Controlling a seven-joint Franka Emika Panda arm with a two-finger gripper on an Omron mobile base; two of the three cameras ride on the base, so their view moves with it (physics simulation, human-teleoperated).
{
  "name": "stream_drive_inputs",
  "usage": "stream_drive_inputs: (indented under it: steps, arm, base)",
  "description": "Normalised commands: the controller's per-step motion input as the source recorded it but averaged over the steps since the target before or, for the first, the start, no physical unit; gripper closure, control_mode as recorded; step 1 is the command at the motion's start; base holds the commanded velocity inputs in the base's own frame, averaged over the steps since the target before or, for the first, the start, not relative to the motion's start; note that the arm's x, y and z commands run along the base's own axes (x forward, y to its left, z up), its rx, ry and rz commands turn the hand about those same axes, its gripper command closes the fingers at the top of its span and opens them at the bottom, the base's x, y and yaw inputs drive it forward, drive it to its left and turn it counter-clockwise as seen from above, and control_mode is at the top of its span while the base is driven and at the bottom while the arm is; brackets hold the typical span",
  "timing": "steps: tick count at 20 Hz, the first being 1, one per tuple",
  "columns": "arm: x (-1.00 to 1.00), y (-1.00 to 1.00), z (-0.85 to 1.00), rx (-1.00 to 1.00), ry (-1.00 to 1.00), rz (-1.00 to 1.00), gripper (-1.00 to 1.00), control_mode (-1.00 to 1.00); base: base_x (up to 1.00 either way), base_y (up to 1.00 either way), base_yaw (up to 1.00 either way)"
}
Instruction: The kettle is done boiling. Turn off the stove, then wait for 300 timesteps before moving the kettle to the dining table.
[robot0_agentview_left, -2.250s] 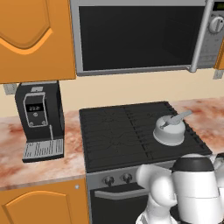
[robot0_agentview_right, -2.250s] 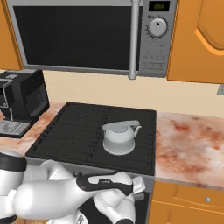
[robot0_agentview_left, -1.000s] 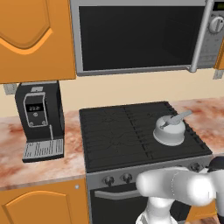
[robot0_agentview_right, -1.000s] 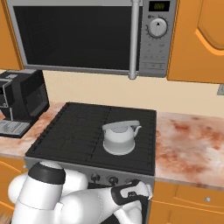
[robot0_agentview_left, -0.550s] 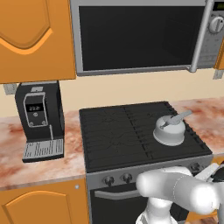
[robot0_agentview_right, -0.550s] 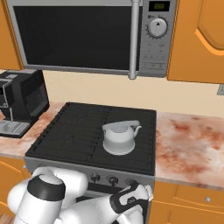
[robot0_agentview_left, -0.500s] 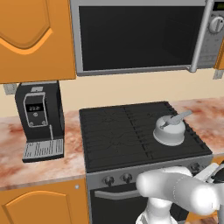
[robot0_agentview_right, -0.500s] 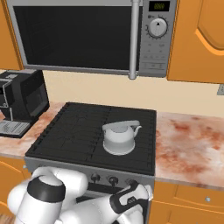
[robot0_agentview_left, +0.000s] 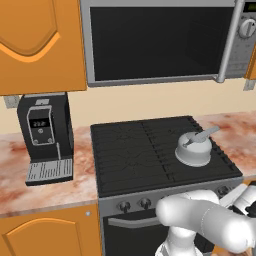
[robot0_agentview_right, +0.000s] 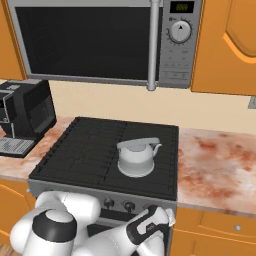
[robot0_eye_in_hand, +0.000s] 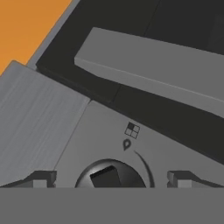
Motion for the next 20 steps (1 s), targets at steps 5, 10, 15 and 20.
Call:
stream_drive_inputs:
  steps: [5, 10, 15, 20]
  arm:
    - [0.03, 0.00, 0.00, 0.00, 0.00, 0.00, -1.00, -1.00]
    - [0.00, 0.08, 0.00, 0.00, 0.00, 0.00, 1.00, -1.00]
    - [0.00, 0.00, 0.00, 0.00, -0.01, 0.00, 1.00, -1.00]
    - [0.00, -0.09, 0.01, 0.03, -0.02, 0.00, 1.00, -1.00]
  base:
    - [0.00, 0.00, 0.00]
    - [0.00, 0.00, 0.00]
    - [0.00, 0.00, 0.00]
    - [0.00, 0.00, 0.00]
